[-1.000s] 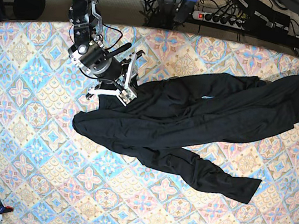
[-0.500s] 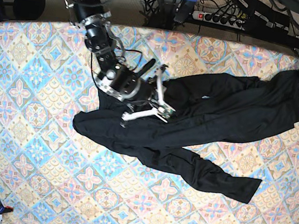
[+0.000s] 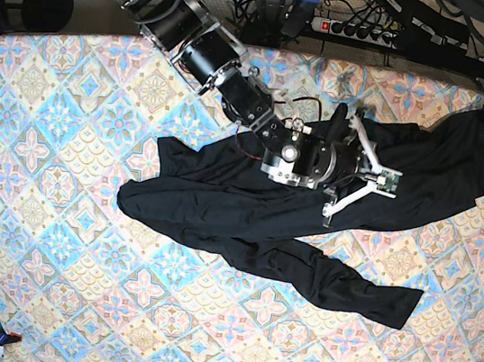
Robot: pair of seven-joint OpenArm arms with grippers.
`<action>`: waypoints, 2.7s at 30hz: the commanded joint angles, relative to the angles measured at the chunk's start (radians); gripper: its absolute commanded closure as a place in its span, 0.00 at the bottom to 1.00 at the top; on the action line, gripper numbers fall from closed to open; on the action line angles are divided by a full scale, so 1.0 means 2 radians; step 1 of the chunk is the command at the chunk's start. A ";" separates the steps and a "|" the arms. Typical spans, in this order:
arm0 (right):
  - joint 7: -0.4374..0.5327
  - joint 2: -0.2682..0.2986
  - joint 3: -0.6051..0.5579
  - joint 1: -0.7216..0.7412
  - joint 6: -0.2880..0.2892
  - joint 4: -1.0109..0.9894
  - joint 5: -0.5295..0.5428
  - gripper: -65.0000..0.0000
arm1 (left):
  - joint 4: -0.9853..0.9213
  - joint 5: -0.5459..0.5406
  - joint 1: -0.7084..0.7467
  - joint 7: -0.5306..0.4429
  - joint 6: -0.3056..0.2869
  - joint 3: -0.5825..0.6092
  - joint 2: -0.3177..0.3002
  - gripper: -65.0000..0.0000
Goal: Layout the t-shirt on the table in an organized manner, then fold the t-shirt properly
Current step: 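Move the right gripper over the shirt middle and grasp the fabric, then pull the grasped fabric with the right gripper away from the left gripper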
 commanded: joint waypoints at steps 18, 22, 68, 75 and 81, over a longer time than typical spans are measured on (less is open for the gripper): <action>0.076 0.020 0.131 0.068 -0.007 -0.136 -0.006 0.65 | 0.009 -0.006 0.013 0.000 -0.001 0.010 -0.026 0.92; 0.077 0.021 0.131 0.075 -0.007 -0.146 -0.006 0.61 | 0.009 -0.006 0.012 0.000 -0.001 0.012 -0.026 0.92; 0.191 0.023 0.339 0.153 -0.038 -0.229 -0.102 1.00 | 0.006 -0.001 -0.037 -0.003 -0.001 0.029 -0.023 0.92; 0.158 0.045 0.286 0.147 -0.040 -0.197 -0.102 0.99 | 0.007 -0.004 -0.061 -0.003 -0.001 0.029 -0.027 0.92; 0.116 0.050 0.242 0.082 -0.040 -0.093 -0.102 0.81 | 0.008 0.004 -0.121 -0.001 -0.001 0.086 -0.033 0.92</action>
